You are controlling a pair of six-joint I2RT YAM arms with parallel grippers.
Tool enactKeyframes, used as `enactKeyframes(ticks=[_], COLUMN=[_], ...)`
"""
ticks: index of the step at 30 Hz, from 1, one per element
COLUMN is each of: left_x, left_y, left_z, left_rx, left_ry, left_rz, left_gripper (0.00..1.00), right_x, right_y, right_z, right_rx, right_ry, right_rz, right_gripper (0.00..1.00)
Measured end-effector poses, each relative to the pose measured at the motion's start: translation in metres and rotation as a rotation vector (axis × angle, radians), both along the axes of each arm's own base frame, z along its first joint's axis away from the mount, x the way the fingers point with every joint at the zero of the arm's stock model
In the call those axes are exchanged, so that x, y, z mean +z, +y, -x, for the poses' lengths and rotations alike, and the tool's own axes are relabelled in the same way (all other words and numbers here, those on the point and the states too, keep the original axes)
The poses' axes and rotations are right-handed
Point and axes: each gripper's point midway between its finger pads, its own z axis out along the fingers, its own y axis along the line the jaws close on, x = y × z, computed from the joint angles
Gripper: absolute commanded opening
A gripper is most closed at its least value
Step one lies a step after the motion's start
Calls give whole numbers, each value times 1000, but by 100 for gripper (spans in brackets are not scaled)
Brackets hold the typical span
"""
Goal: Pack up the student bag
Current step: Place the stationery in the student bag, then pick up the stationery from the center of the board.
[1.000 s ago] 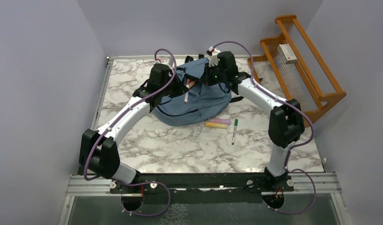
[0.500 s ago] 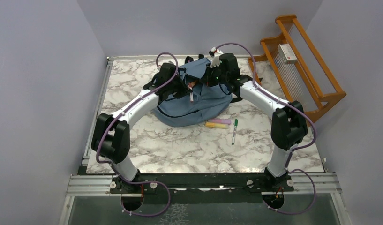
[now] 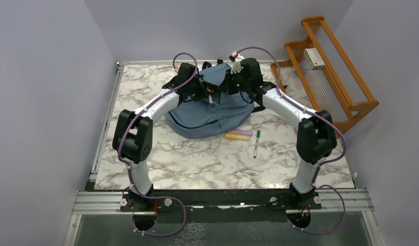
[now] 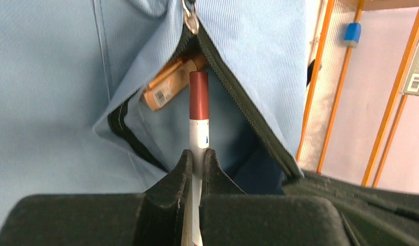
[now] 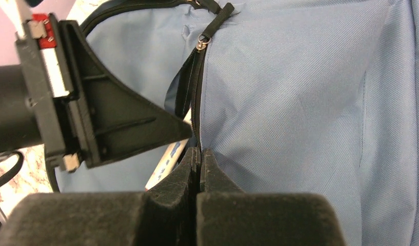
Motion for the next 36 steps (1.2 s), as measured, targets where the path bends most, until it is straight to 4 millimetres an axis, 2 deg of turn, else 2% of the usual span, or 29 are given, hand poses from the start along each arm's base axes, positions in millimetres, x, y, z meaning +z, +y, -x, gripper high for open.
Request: enactKeyframes(ticks=[6,10,12,15,17,24,28,30,36], left_x=[-1,6,7,0,-6,-11,-9,-3,49], left_y=[-4,-12,-17,-26,-30,-33,-24,-17,17], left_z=[-23,-37,-41,-42,-42,-39,-35,-28,3], left_rx=[8,2,-11,-49,-67,-111,-130,-147,-213], left_ry=[-20,-61,-71,-68,-58,-65,-90,-114,-313], left_rz=[12,36,54,83,94,88,56,34,-58], left_gripper=[0,16,29,44,49,56,57,58,60], right_x=[0,0,0,0,0,-1,-1,-1,-1], right_y=[2,2,3,2,1,0,0,0,0], right_z=[1,1,1,0,0,-1,-1,-1,-1], right_rx=[7,8,8,6,4,1,1,1,1], right_ry=[4,5,3,1,2,0,-1,-2,-2], right_rz=[-10,-16,-18,-19,-19,-21,-22,-22,-22], right_gripper=[0,1,1,1,0,1,0,1,1])
